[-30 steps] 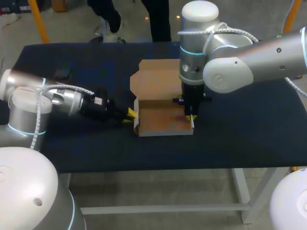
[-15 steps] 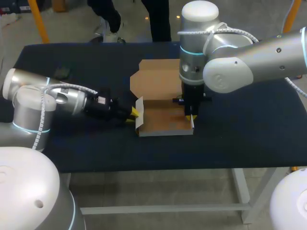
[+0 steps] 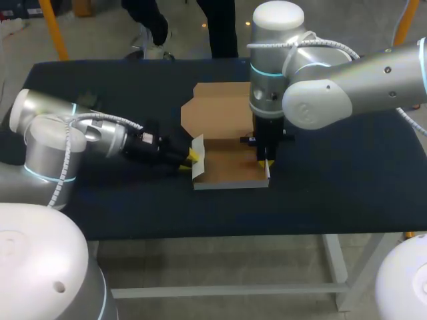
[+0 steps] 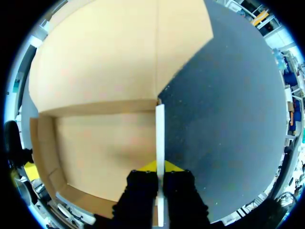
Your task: Assemble the packaging by folding the flat box into shape, placing the metal phone stand inside, and closing the box properly
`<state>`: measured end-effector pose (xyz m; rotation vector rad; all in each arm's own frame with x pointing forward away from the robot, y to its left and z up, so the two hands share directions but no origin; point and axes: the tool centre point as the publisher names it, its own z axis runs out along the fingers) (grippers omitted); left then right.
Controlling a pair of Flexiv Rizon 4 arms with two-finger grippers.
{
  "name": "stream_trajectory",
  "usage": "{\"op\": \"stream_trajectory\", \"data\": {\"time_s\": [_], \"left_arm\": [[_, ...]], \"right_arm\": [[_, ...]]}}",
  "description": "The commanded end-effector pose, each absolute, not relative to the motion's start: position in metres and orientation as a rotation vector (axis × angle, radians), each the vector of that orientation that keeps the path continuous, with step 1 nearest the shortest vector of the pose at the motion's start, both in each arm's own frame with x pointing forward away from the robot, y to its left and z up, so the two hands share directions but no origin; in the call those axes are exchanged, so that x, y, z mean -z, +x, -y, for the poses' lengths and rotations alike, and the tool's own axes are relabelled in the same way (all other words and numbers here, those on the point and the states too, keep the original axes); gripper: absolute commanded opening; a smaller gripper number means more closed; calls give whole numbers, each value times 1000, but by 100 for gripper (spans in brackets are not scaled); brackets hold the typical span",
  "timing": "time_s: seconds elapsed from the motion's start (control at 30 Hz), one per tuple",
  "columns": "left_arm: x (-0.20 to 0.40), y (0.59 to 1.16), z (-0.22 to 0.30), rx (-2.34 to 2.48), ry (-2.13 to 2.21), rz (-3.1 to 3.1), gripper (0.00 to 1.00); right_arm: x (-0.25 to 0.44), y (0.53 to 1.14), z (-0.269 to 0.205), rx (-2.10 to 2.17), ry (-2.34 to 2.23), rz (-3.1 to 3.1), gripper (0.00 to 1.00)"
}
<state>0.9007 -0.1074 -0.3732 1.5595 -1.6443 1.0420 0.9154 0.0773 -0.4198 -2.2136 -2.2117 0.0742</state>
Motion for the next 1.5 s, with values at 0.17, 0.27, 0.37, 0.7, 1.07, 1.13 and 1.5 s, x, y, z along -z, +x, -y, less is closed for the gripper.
{"op": "stream_trajectory", "data": {"time_s": [0.17,0.27,0.37,0.7,1.07,1.13,1.5], "left_arm": [[369,902,114,-1010,1594,1684,42],[369,902,116,-999,1609,1701,42],[369,902,117,-988,1627,1718,44],[369,901,117,-955,1674,1760,47],[373,902,121,-854,1740,1858,52],[374,902,122,-827,1766,1886,53],[379,905,122,-722,1863,1963,48]], "right_arm": [[420,915,-78,-76,-2213,2212,0],[420,915,-78,-76,-2213,2212,0],[420,915,-78,-76,-2213,2212,0],[420,915,-78,-76,-2213,2212,0],[420,915,-78,-76,-2213,2212,0],[420,915,-78,-76,-2213,2212,0],[420,915,-78,-76,-2213,2212,0]]}}
